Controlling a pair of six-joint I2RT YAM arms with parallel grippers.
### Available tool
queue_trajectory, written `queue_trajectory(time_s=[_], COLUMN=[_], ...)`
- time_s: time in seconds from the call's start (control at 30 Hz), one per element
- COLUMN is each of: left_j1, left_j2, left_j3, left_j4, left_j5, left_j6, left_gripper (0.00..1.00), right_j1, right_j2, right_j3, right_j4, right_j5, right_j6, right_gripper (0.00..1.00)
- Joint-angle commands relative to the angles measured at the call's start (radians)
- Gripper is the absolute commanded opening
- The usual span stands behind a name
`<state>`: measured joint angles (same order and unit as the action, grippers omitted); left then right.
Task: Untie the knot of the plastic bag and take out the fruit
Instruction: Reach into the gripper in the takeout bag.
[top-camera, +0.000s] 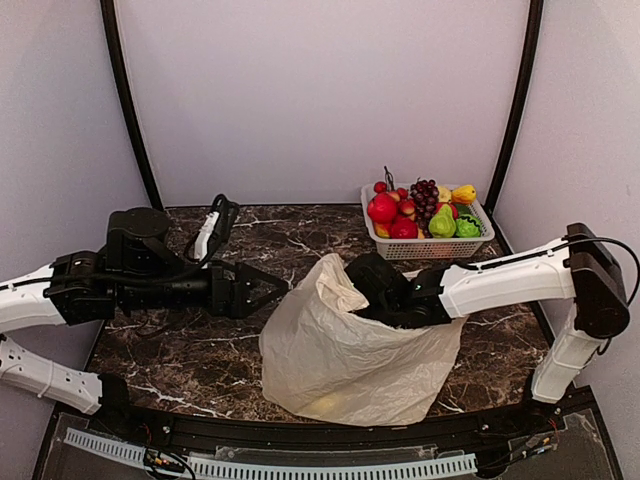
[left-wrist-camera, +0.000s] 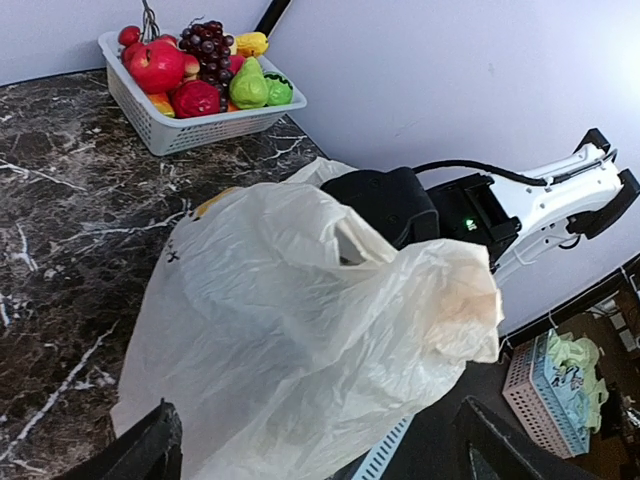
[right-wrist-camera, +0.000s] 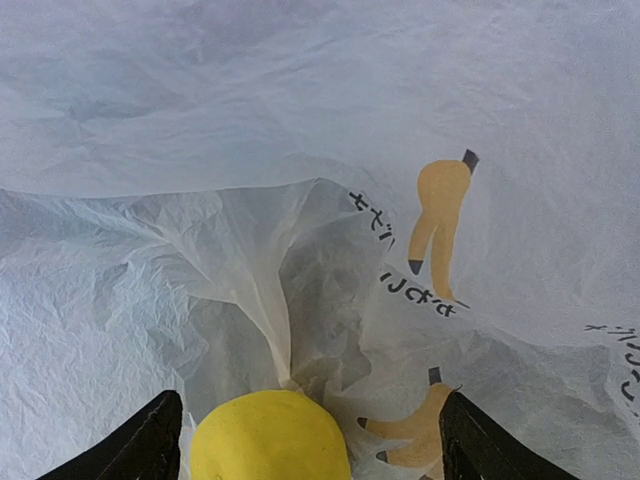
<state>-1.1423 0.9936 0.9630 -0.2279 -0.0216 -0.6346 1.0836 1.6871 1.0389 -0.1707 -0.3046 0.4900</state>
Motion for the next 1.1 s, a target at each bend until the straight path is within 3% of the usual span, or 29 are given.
queue_trajectory(time_s=[0.0,0.17,0.53,0.97,1.07], left_j1=[0.007,0.009,0.009,0.009,0.009], left_j2=[-0.105,-0.166,-0.209,-0.025,-0.002], left_j3=[-0.078,-0.230,-0.519,-0.559,-0.557], left_j4=[-0.203,-0.229,0.083,0.321,0.343], left_j5=[-0.065,-0.015,0.154,0.206,0.205], left_j6=[-0.102,-0.206,-0.270,-0.213,-0.204], left_gripper=[0.98,0.99,0.99,0.99,0.88], right_j1=[0.043,0.086,0.167,0.207,0.215], right_j2=[-0.001,0.001,0.060,0.131,0.149], right_j3=[-0.025,-0.047,-0.033,-0.002,0.006], right_j4=[0.042,0.029,-0.007,-0.048,-0.063], right_j5=[-0.034,-0.030,0.047,0.111,0.124], right_j6=[0.011,0.014,0.047,0.074,0.080], right_gripper=[0.87,0.88,0.90,0.91,0.90])
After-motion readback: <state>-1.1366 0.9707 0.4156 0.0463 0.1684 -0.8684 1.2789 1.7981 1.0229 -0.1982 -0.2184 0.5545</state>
